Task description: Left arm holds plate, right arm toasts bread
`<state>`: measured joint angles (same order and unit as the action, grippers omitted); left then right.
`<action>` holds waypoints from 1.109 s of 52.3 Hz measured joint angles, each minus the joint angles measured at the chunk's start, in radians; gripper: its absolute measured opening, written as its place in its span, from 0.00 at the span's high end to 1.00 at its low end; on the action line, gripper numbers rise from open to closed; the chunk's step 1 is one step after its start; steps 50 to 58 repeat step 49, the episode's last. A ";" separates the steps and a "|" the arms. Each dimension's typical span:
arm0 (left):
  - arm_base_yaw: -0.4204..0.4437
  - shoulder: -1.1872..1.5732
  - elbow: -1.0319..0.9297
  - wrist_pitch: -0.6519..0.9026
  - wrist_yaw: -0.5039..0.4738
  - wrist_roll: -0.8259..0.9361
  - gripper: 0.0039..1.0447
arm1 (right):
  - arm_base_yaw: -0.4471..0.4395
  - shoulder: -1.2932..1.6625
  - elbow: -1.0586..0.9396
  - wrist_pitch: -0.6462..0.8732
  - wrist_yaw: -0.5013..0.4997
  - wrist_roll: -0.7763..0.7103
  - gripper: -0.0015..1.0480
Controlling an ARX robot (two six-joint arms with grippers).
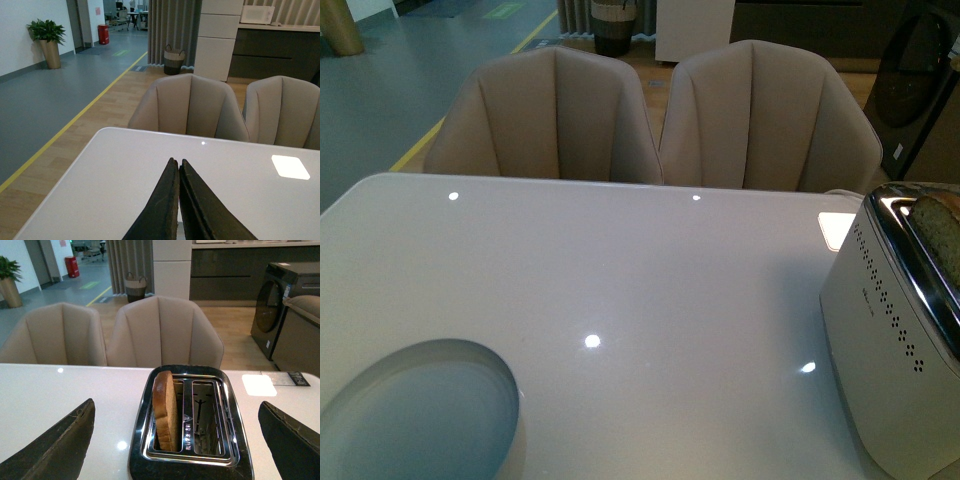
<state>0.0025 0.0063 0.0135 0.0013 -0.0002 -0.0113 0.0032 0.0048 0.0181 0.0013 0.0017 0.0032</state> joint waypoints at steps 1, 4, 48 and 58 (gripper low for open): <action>0.000 0.000 0.000 0.000 0.000 0.000 0.90 | 0.000 0.000 0.000 0.000 0.000 0.000 0.09; 0.000 0.000 0.000 0.000 0.000 0.000 0.80 | 0.000 0.000 0.000 0.000 0.000 0.000 0.09; 0.000 0.000 0.000 0.000 0.000 0.003 0.06 | 0.000 0.000 0.000 0.000 0.000 0.000 0.09; 0.000 0.000 0.000 0.000 0.000 0.003 0.06 | 0.000 0.000 0.000 0.000 0.000 0.000 0.09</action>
